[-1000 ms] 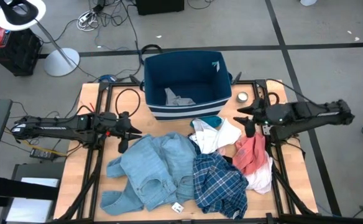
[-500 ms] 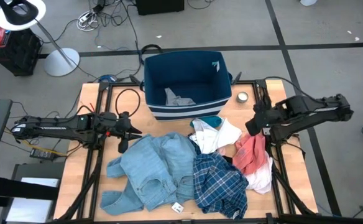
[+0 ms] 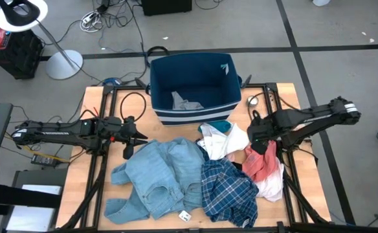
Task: Sort clothes
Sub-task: Put the pink underwear into the blue organizer bin, then put the white shorts into the blue organizer bin
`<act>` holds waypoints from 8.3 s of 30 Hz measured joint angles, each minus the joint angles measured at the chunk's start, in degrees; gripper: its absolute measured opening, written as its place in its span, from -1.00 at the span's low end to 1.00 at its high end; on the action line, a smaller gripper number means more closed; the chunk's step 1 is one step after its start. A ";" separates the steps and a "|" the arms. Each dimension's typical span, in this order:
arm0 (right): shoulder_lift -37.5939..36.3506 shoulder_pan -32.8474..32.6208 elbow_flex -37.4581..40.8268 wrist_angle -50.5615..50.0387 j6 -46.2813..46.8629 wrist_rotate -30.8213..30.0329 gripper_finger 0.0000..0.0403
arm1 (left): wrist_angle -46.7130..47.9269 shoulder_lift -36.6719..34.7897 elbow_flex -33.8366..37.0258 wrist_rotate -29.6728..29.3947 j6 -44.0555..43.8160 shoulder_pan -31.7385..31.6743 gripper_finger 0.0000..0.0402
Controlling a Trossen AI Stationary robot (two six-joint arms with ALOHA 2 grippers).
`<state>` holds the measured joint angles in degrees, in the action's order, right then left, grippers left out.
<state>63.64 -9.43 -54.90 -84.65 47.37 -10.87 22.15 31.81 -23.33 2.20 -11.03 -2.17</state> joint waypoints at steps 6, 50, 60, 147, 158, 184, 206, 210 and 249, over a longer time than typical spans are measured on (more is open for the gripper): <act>3.35 0.00 1.14 3.85 -5.53 2.30 0.14 | -0.02 0.00 0.00 0.02 -0.13 0.00 -0.53; 0.31 -0.96 3.65 11.03 -6.92 -2.86 -0.97 | -1.90 0.04 0.00 1.54 -0.19 0.00 -0.53; 0.26 -0.94 -20.95 -3.75 -3.89 -13.74 -0.99 | -2.16 0.04 0.00 1.53 -0.19 0.00 -0.53; 29.47 19.80 -72.09 -5.41 -22.28 -12.17 0.05 | -6.54 0.04 -0.02 -3.81 0.26 0.00 -0.53; 28.96 8.73 -71.18 -5.11 -12.51 -13.52 0.15 | -6.60 0.04 -0.02 -3.78 0.26 -0.02 -0.53; 29.09 2.10 -26.40 22.05 1.10 -12.51 0.29 | -8.15 0.02 -0.02 -3.72 0.26 -0.02 -0.53; 29.09 5.81 -0.62 51.88 5.87 -11.57 0.19 | -8.83 0.04 -0.02 -3.72 0.25 -0.02 -0.53; 29.07 5.11 0.52 52.06 6.26 -11.16 -0.24 | -8.87 0.04 -0.02 -3.72 0.26 0.00 -0.53; 18.69 2.94 -39.73 33.48 -18.10 -22.34 -1.00 | -9.03 0.04 -0.02 -3.73 0.24 -0.01 -0.53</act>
<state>82.32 -6.49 -94.63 -51.18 29.28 -33.21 13.13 31.86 -23.35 -1.53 -10.79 -2.19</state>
